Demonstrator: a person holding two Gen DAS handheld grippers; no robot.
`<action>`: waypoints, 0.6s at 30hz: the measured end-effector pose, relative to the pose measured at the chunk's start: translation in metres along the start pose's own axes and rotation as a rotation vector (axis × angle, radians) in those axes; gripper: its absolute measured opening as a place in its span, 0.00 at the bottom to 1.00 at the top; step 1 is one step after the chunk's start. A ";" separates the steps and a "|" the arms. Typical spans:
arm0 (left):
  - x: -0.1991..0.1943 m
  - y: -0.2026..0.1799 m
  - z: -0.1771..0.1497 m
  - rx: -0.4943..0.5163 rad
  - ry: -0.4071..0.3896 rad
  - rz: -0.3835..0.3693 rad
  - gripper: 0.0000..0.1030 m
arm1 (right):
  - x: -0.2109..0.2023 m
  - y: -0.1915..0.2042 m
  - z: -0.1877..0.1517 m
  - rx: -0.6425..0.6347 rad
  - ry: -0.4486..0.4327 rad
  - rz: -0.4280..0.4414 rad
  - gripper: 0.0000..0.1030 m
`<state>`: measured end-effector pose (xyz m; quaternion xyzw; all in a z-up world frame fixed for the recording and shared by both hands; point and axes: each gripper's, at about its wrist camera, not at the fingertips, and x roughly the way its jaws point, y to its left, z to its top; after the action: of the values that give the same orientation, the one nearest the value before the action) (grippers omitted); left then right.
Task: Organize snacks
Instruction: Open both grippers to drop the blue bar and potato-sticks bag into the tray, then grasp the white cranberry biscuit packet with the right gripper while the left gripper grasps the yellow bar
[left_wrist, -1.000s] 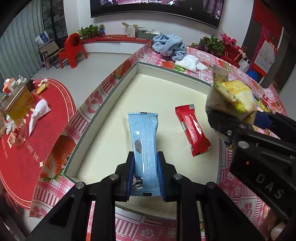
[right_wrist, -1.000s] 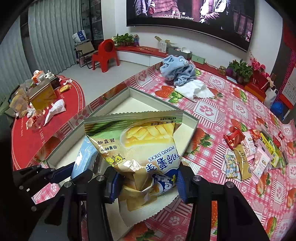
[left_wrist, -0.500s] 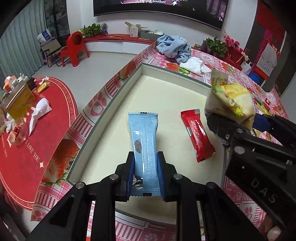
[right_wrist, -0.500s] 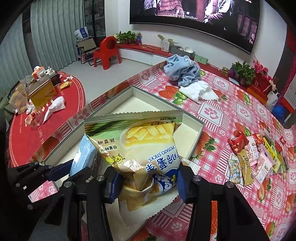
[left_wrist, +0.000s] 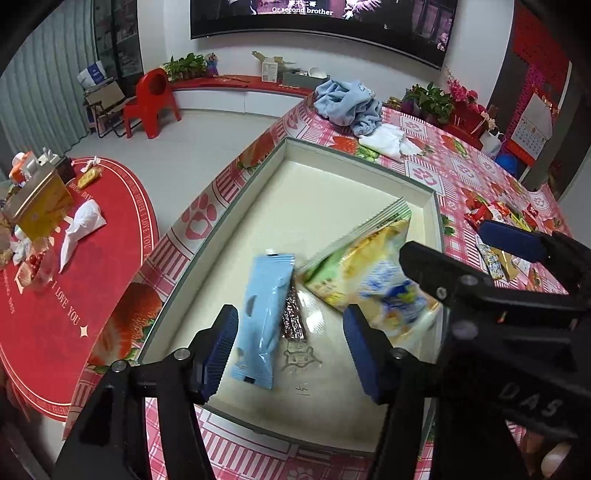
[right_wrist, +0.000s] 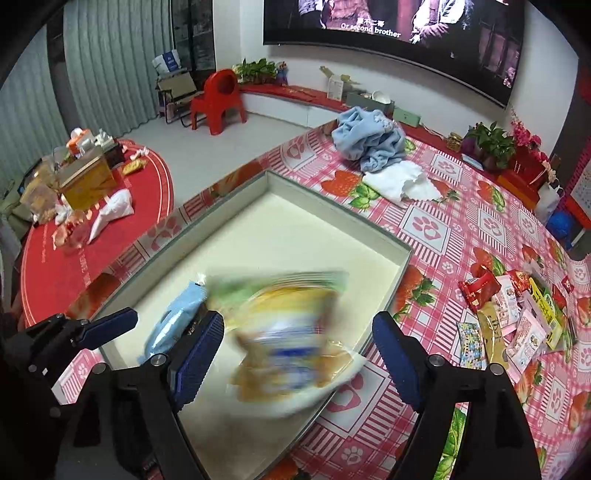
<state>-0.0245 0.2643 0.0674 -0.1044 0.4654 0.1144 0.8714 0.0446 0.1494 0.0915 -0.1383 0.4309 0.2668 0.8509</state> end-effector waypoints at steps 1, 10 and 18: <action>-0.001 -0.001 0.000 -0.002 0.001 -0.003 0.62 | -0.004 -0.003 0.000 0.013 -0.007 0.007 0.81; -0.025 -0.036 -0.015 0.049 -0.022 -0.052 0.62 | -0.040 -0.044 -0.040 0.128 -0.063 -0.017 0.81; -0.053 -0.130 -0.036 0.264 -0.042 -0.162 0.62 | -0.071 -0.141 -0.084 0.289 -0.082 -0.149 0.81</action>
<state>-0.0429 0.1250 0.1024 -0.0237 0.4479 -0.0164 0.8936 0.0360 -0.0289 0.1001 -0.0350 0.4182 0.1438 0.8962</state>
